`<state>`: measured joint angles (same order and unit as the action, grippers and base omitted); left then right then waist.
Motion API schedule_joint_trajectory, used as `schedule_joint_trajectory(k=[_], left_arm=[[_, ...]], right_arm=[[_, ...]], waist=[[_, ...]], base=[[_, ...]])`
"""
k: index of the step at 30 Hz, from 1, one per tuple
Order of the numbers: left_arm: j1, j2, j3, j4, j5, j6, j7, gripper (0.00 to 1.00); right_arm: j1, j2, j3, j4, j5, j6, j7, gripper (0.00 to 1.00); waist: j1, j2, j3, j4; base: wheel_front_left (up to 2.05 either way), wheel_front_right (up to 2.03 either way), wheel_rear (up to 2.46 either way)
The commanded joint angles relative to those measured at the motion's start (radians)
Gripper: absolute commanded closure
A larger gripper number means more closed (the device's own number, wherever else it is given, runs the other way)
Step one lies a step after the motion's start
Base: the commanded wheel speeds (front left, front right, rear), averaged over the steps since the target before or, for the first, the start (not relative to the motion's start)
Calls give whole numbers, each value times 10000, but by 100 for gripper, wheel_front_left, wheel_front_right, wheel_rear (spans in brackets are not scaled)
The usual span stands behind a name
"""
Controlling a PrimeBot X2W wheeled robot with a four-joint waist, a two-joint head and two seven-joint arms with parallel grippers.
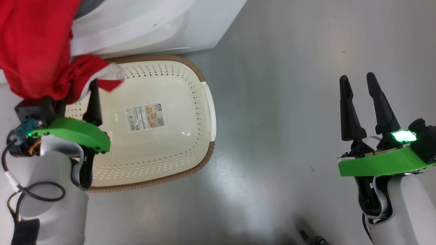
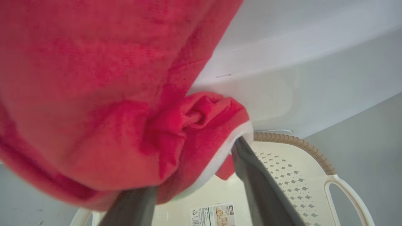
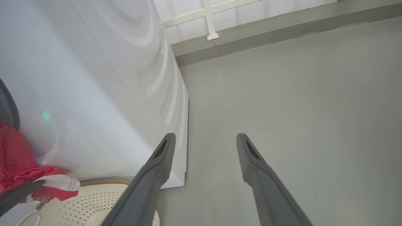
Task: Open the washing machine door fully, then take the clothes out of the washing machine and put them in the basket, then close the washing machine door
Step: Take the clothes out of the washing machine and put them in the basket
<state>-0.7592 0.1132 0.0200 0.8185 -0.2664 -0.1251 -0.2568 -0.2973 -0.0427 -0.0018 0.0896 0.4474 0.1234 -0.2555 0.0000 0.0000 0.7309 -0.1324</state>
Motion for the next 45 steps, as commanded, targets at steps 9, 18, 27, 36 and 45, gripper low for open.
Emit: schedule_joint_trajectory(k=[9,18,27,36,45], left_arm=[[686,174,6,-1112,-306,-56,-49,0],[1509,11,117,-2822,-439,-56,-49,0],[2479,-222,700,-4474,-247,-56,-49,0],[3774,-453,1249,-5937,-67,-56,-49,0],[5198,-607,1542,-7338,-78,-56,-49,0]], right_arm=[[64,-76,98,-153,-135,73,-63,0],[158,-76,52,-107,-333,73,-63,0],[324,-76,22,-67,-518,73,-63,0],[612,-76,34,0,-742,73,-63,0],[809,-75,11,-11,-817,73,-63,0]], waist=[[0,0,-357,273],[0,0,-725,572],[0,0,-1058,772],[0,0,-1465,922],[0,0,-1659,954]], base=[[0,0,0],[0,0,0],[0,0,0],[0,0,0],[0,0,0]])
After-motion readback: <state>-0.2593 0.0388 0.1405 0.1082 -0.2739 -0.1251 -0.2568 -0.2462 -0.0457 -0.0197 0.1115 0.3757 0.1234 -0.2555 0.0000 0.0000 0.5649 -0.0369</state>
